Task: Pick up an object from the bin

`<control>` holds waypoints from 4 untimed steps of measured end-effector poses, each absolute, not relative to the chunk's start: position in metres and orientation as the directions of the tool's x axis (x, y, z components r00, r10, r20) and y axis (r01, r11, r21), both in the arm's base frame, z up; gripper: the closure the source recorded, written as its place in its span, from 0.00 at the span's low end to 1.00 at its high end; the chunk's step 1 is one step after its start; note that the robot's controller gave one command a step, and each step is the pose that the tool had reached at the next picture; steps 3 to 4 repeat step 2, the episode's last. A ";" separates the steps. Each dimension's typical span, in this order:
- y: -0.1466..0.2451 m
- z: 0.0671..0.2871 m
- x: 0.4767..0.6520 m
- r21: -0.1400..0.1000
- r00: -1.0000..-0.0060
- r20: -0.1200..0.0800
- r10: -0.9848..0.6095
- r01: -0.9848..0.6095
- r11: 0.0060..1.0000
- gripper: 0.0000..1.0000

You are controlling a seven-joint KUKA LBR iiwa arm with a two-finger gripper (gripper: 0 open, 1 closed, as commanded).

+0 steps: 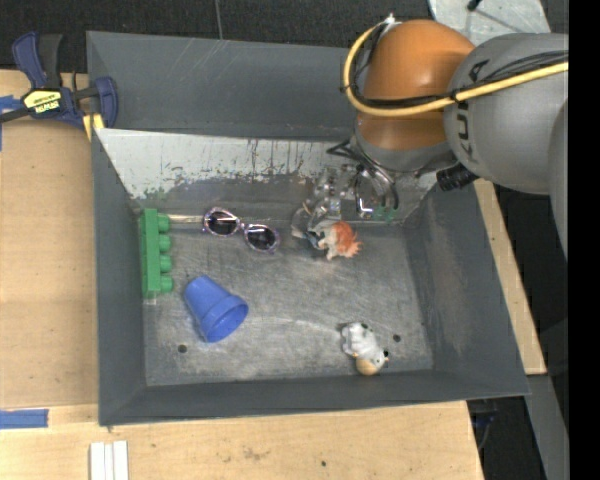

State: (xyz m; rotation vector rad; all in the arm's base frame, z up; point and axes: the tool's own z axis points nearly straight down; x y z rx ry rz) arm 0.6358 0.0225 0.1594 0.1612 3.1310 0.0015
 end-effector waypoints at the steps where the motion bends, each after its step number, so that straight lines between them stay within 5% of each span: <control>1: 0.022 0.129 0.633 0.001 -0.995 0.000 0.105 0.105 0.995 1.00; 2: 0.022 0.165 0.637 0.001 -0.995 -0.005 0.104 0.104 0.995 1.00; 4: 0.022 0.165 0.637 0.001 -0.995 -0.005 0.104 0.104 0.995 1.00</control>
Offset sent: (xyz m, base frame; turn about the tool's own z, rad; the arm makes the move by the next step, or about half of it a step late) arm 0.0001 0.0000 0.0049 0.0000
